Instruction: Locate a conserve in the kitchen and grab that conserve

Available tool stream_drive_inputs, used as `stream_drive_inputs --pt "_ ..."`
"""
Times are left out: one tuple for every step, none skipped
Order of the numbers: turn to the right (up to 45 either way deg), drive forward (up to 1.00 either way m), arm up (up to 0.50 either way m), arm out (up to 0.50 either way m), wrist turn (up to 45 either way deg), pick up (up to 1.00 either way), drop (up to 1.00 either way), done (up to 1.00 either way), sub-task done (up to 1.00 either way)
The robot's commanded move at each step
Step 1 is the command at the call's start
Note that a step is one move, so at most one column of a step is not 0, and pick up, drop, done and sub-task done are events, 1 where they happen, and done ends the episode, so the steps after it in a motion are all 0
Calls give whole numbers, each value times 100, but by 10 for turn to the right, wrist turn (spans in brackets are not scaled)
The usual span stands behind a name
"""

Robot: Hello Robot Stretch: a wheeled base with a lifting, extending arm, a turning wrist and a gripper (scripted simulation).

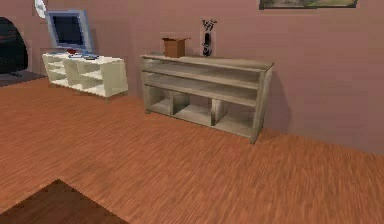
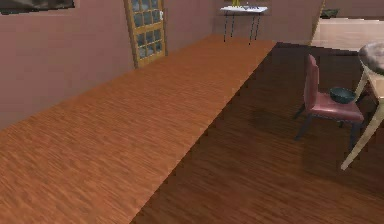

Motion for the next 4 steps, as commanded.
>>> stream_drive_inputs --pt "-30 0 0 0 0 0 0 0 0" --pt "0 65 0 0 0 0 0 0 0" --pt "-450 0 0 0 0 0 0 0 0" --pt "-90 0 0 0 0 0 0 0 0"
